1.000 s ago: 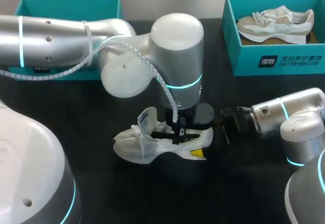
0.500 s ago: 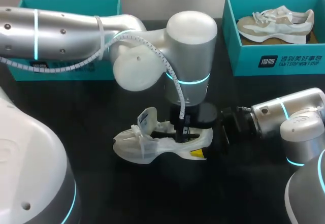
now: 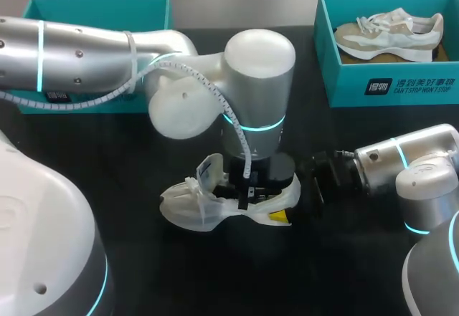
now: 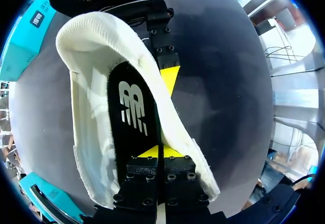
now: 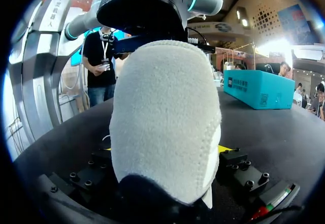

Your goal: Take the shoe out of the shoebox, open the shoe tongue, remove and reinsert the insole, then place the shoe into the shoebox

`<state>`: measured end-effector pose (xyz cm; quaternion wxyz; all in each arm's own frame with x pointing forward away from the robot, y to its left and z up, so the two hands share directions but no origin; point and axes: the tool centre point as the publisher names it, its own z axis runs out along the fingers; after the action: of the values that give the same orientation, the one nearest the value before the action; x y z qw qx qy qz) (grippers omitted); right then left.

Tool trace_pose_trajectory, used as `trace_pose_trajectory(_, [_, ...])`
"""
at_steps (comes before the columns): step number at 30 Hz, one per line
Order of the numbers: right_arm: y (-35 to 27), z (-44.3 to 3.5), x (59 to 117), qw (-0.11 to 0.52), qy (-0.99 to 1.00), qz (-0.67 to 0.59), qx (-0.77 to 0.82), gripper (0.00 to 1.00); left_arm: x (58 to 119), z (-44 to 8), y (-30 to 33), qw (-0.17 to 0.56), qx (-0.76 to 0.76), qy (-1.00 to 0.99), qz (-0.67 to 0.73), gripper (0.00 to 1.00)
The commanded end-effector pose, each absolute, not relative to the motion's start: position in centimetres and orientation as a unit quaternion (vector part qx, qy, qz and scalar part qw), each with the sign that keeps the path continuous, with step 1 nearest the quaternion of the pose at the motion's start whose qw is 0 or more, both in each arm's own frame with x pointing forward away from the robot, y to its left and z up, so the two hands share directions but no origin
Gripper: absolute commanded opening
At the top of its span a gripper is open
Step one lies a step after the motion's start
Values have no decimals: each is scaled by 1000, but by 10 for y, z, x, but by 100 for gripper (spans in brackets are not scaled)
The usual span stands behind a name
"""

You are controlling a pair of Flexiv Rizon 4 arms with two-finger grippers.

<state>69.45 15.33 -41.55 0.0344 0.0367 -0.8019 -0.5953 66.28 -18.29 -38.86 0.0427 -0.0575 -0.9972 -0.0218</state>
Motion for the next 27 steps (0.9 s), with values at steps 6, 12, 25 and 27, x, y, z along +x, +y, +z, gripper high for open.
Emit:
trace_pose_trajectory(6, [154, -417, 694, 35, -803, -594, 36, 0, 663, -407, -174, 37, -55, -998, -19, 35])
trace_pose_trajectory(12, [154, -417, 694, 35, -803, -594, 36, 0, 667, -417, -173, 4, -68, -997, -20, 34])
trace_pose_trajectory(25, [154, -417, 694, 35, -803, -594, 36, 0, 676, -421, -172, -52, -55, -997, -25, 28])
trace_pose_trajectory(27, [154, -417, 694, 35, -803, -594, 36, 0, 679, -419, -172, -57, -57, -996, -27, 29])
